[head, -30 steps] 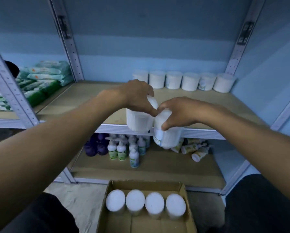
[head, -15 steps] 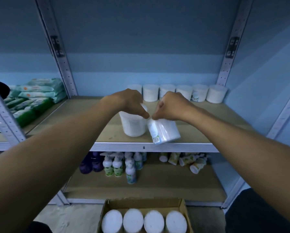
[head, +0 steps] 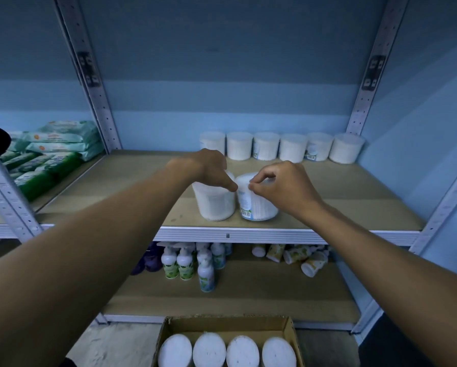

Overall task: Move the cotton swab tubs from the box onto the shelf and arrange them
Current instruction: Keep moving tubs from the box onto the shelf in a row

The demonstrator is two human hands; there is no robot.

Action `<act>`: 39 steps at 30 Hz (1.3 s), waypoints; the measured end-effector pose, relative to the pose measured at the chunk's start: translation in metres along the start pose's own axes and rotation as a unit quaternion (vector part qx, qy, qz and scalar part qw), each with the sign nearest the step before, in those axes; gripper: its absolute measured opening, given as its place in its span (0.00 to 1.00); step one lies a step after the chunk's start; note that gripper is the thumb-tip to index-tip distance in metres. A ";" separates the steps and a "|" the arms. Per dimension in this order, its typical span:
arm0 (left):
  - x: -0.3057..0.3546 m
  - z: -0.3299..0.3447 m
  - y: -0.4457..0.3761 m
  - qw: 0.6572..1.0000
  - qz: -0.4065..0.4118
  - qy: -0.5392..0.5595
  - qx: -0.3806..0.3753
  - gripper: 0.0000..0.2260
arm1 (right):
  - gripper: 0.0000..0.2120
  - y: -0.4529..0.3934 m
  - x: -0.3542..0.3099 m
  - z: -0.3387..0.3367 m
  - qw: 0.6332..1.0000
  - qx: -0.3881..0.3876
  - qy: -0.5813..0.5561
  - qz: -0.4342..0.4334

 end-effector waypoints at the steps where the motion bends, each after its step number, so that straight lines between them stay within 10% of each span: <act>1: -0.001 0.001 -0.001 1.000 0.001 0.001 -0.001 0.30 | 0.02 0.001 0.003 0.001 1.000 -0.009 0.001 0.002; 17: -0.010 0.009 0.001 0.998 0.049 0.016 0.046 0.37 | 0.31 0.001 0.003 0.010 0.987 -0.099 0.120 -0.050; 39: 0.042 0.030 -0.010 0.993 0.077 0.012 0.087 0.33 | 0.26 0.001 0.027 -0.008 0.964 -0.088 0.245 -0.050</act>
Point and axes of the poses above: each hand's wrist, its own y-axis away from the middle knuckle, its own z-axis out of the palm, x = y × z, the point moved 3 cm from there along -y, towards the middle knuckle, and after that the axes turned 14 degrees about x, right-handed, at the moved point
